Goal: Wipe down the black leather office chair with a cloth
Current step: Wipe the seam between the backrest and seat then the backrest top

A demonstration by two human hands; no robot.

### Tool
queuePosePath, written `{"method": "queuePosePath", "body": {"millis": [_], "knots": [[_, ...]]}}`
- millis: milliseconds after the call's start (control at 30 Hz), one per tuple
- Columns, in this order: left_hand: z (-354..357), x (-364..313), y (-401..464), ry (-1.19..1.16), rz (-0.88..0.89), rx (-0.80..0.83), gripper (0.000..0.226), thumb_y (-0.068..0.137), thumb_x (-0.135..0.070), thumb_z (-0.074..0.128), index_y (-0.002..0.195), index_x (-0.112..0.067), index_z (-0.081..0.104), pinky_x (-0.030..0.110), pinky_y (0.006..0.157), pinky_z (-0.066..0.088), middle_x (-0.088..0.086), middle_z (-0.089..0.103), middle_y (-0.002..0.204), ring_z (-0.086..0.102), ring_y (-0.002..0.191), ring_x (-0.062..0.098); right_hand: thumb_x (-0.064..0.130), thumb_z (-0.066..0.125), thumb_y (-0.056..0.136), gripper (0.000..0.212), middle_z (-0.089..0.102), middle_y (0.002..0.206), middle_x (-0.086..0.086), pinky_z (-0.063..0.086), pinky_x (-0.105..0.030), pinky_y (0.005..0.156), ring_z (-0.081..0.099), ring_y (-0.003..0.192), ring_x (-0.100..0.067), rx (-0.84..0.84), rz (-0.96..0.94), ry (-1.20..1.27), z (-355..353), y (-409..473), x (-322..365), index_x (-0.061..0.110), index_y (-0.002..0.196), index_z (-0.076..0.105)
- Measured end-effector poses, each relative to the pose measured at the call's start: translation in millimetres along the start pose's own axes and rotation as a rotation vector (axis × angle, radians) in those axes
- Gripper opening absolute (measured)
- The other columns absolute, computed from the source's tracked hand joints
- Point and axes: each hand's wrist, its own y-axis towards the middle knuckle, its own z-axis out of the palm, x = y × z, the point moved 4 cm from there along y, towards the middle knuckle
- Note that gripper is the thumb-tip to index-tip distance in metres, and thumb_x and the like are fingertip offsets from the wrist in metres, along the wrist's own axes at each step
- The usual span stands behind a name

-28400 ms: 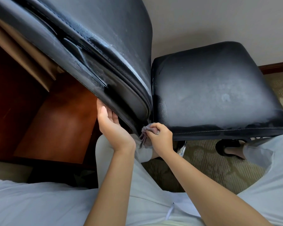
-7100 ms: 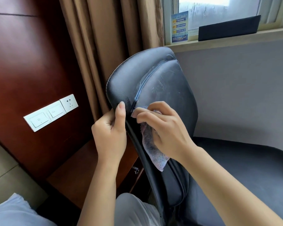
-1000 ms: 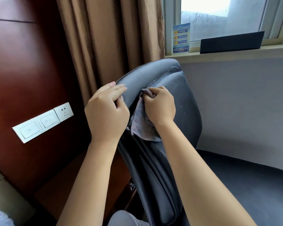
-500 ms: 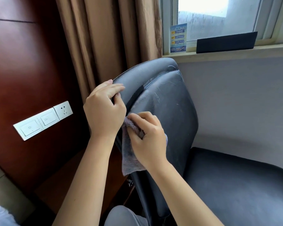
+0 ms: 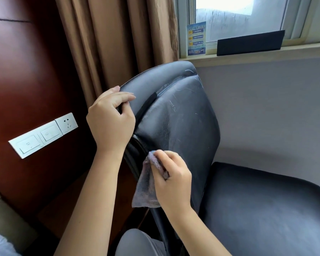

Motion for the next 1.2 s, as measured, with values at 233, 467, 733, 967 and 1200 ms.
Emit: {"method": "queuePosePath", "body": {"millis": [233, 467, 733, 967, 1200], "knots": [[1.2, -1.0, -2.3, 0.001, 0.014, 0.005, 0.023, 0.080, -0.002, 0.056, 0.082, -0.013, 0.077, 0.003, 0.088, 0.037, -0.020, 0.057, 0.085, 0.063, 0.103, 0.009, 0.025, 0.058, 0.083, 0.019, 0.068, 0.081, 0.000, 0.046, -0.024, 0.070, 0.063, 0.074, -0.017, -0.053, 0.006, 0.045, 14.4, 33.9, 41.8, 0.010, 0.088, 0.069], [0.5, 4.8, -1.3, -0.004, -0.019, 0.023, 0.023, 0.081, -0.004, 0.057, 0.084, -0.016, 0.077, 0.001, 0.087, 0.035, -0.017, 0.059, 0.089, 0.063, 0.104, 0.008, 0.012, 0.065, 0.082, 0.013, 0.066, 0.091, -0.001, 0.049, -0.031, 0.073, 0.060, 0.082, -0.018, -0.013, -0.153, -0.123, 6.7, -10.6, 3.1, 0.009, 0.095, 0.066], [2.3, 6.0, -1.4, 0.003, -0.085, 0.038, 0.024, 0.081, -0.009, 0.058, 0.086, -0.022, 0.076, -0.001, 0.087, 0.032, 0.006, 0.070, 0.111, 0.063, 0.107, 0.008, 0.017, 0.060, 0.084, 0.012, 0.062, 0.082, -0.002, 0.045, -0.025, 0.066, 0.057, 0.075, -0.017, -0.096, -0.111, -0.163, 4.5, -6.8, 12.9, 0.007, 0.085, 0.066], [0.3, 10.3, -0.7, 0.028, -0.082, 0.044, 0.024, 0.080, -0.009, 0.057, 0.083, -0.023, 0.076, 0.003, 0.088, 0.035, 0.004, 0.070, 0.111, 0.063, 0.107, 0.008, 0.016, 0.055, 0.088, 0.020, 0.065, 0.083, -0.010, 0.045, -0.029, 0.069, 0.060, 0.073, -0.027, -0.101, -0.262, -0.136, 23.2, 34.9, 42.3, 0.000, 0.088, 0.068], [-0.1, 13.1, -0.3, 0.021, -0.084, 0.022, 0.025, 0.080, -0.010, 0.057, 0.083, -0.026, 0.076, 0.005, 0.087, 0.036, 0.002, 0.070, 0.112, 0.063, 0.106, 0.008, 0.014, 0.061, 0.088, 0.013, 0.062, 0.091, -0.003, 0.043, -0.019, 0.070, 0.052, 0.076, -0.016, -0.036, -0.322, -0.208, -1.1, -35.4, -18.3, 0.013, 0.100, 0.058]]}}
